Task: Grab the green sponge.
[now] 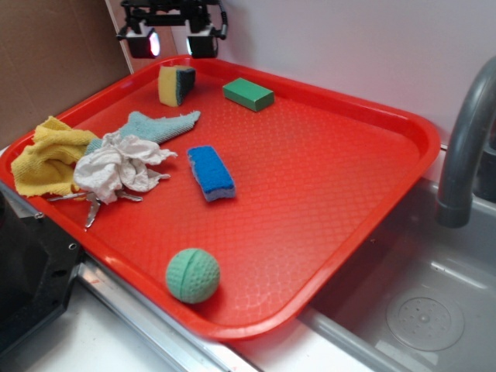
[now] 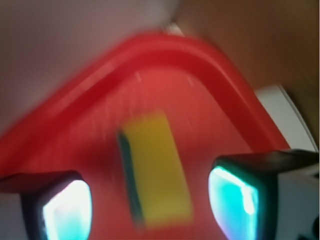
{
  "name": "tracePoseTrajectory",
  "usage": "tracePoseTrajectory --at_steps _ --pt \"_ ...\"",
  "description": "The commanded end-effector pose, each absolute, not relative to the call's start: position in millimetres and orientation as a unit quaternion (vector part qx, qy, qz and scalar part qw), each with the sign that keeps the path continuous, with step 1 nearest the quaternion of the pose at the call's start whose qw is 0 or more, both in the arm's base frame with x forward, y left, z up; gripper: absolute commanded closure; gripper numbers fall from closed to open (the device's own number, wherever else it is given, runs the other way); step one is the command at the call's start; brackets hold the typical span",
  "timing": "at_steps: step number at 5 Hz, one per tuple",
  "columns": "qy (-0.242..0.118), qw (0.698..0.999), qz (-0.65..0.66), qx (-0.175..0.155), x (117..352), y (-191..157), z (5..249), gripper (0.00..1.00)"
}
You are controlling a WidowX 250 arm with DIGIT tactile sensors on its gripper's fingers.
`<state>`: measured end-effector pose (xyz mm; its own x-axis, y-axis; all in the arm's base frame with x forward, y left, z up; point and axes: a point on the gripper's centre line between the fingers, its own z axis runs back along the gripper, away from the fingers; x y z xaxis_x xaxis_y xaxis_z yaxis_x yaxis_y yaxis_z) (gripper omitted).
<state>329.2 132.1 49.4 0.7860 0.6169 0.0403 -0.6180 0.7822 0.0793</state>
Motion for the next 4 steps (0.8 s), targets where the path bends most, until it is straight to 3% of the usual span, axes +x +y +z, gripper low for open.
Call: tracePoseTrajectory --at_steps 1,2,3,4 --pt "-0.006 0.949 0.311 0.046 338 122 56 0.0" --pt "0.007 0.95 0.309 0.053 315 114 63 0.05" --pt "0.016 0.952 0.301 0.05 301 106 64 1.0" --pt "0.034 0.952 0.3 0.043 290 104 56 1.0"
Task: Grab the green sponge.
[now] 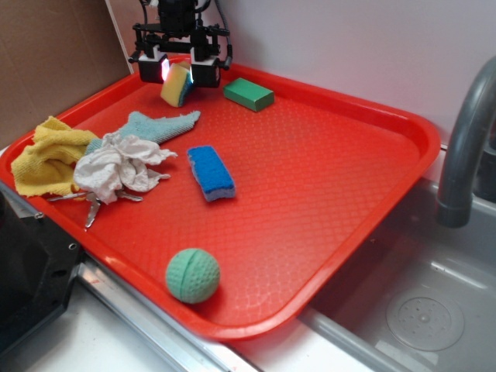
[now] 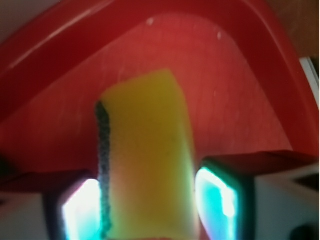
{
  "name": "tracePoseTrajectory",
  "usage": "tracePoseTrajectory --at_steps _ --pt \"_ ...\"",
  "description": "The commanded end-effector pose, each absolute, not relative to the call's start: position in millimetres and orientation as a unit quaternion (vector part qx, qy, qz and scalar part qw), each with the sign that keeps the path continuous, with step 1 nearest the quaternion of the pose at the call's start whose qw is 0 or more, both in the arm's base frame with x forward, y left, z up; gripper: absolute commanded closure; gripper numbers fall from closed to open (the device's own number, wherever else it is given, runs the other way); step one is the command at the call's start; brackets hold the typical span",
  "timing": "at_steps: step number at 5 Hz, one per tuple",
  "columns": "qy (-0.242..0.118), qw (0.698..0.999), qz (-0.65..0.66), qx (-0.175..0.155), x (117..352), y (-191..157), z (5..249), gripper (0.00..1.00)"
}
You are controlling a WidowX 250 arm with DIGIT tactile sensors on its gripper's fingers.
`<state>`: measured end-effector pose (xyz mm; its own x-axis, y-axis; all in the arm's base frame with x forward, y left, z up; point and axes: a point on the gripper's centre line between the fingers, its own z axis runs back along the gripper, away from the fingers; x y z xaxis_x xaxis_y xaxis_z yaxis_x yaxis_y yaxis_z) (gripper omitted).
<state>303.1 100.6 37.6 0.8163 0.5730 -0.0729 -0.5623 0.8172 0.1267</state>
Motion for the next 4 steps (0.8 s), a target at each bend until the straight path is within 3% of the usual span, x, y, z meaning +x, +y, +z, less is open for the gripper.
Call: tracePoseTrajectory --at_steps 1,2,3,4 --pt "0.03 0.954 0.294 0.051 284 102 66 1.0" --pt "-0.028 0.963 0.267 0.03 269 93 114 1.0" --pt "-0.061 0.966 0.248 0.028 250 86 154 1.0" --pt "-0.077 0.979 0.187 0.001 231 63 202 1.0"
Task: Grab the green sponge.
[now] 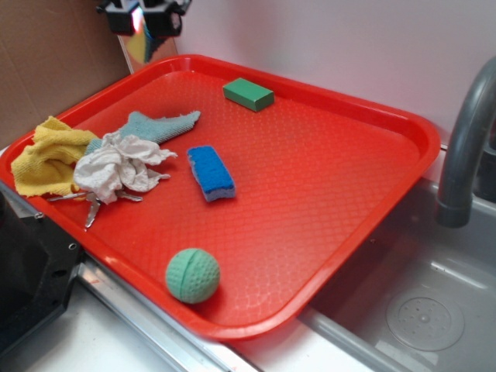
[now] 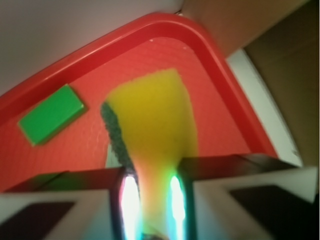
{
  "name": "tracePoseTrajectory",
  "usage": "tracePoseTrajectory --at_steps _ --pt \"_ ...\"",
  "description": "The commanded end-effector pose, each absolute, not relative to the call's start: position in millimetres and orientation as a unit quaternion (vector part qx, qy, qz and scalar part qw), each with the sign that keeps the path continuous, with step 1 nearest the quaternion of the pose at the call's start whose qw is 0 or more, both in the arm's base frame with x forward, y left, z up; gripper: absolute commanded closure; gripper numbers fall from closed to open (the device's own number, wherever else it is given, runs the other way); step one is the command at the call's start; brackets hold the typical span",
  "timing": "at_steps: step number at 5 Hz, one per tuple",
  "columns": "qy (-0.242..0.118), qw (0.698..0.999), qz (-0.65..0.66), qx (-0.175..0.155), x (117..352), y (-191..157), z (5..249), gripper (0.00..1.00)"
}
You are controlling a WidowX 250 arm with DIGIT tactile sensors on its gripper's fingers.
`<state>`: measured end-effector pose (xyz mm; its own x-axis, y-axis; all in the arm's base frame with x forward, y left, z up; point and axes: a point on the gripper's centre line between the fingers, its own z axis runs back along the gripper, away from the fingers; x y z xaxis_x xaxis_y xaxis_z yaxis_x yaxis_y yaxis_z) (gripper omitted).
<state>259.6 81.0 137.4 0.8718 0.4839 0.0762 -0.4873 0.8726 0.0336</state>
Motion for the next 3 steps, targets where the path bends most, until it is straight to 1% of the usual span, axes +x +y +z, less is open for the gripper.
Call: tracePoseTrajectory --at_steps 1,2,3 --pt "-0.073 0.989 0.121 -0.03 220 43 250 1.0" --pt "-0.072 0.994 0.071 -0.046 212 29 270 1.0" --pt "-0.049 0.996 0.079 -0.015 212 36 271 1.0"
